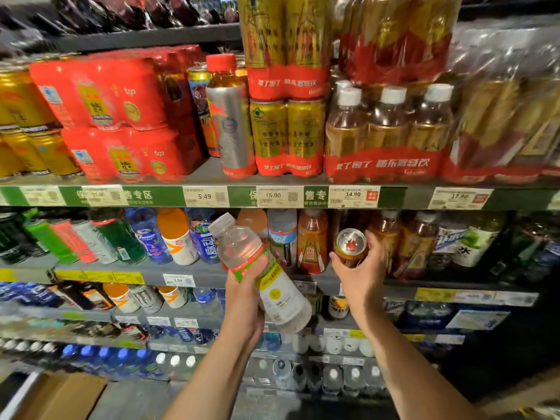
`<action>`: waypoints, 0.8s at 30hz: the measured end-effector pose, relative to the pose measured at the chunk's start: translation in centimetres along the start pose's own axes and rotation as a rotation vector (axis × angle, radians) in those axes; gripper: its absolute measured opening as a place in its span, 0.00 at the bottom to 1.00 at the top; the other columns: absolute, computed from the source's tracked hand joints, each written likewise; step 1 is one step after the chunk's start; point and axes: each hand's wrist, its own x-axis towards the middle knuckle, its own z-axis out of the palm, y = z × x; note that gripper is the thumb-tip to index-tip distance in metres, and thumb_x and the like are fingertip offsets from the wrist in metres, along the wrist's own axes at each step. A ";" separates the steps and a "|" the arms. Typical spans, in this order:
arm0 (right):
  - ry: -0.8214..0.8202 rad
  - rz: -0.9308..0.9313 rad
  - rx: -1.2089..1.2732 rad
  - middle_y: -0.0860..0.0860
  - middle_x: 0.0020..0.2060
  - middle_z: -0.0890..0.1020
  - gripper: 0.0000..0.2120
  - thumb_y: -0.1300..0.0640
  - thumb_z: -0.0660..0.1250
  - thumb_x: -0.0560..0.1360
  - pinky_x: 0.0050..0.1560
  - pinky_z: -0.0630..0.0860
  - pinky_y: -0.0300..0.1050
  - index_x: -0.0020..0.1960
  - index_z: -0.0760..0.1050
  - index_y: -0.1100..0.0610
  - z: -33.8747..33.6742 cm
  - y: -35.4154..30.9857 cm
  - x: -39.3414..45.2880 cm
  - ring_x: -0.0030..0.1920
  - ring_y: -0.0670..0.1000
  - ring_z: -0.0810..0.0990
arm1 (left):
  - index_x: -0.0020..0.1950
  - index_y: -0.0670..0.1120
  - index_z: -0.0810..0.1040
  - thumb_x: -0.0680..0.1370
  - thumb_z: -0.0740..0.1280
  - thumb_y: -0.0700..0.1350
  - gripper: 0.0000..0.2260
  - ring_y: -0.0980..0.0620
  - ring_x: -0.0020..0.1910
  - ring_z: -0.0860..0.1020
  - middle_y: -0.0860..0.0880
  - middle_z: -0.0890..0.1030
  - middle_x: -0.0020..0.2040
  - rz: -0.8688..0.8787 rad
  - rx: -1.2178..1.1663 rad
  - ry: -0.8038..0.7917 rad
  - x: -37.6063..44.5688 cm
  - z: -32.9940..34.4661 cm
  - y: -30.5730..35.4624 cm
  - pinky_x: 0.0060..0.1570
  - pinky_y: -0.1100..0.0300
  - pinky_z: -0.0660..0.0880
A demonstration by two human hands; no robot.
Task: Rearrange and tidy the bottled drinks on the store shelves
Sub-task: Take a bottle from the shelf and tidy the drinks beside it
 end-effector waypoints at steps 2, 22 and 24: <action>-0.010 -0.027 -0.054 0.50 0.61 0.76 0.34 0.53 0.81 0.67 0.58 0.71 0.34 0.69 0.71 0.55 -0.1 0.2 0.4 0.60 0.48 0.75 | 0.62 0.44 0.74 0.67 0.75 0.46 0.25 0.47 0.43 0.81 0.44 0.81 0.45 0.026 0.009 0.004 0.1 0.0 0.3 0.47 0.51 0.79; -0.036 -0.390 0.384 0.39 0.43 0.84 0.19 0.53 0.78 0.63 0.49 0.76 0.31 0.52 0.76 0.45 -3.0 -24.7 -4.5 0.44 0.40 0.82 | 0.62 0.43 0.76 0.60 0.76 0.52 0.33 0.49 0.44 0.83 0.47 0.84 0.46 0.126 -0.094 -0.100 3.4 -6.3 12.1 0.46 0.53 0.78; 0.014 -0.405 0.424 0.37 0.44 0.84 0.18 0.50 0.78 0.62 0.50 0.75 0.31 0.50 0.79 0.41 -1.1 -27.9 -4.2 0.45 0.39 0.82 | 0.67 0.41 0.74 0.61 0.76 0.52 0.37 0.45 0.48 0.82 0.43 0.83 0.51 0.108 -0.143 -0.116 4.0 -7.8 13.8 0.51 0.49 0.78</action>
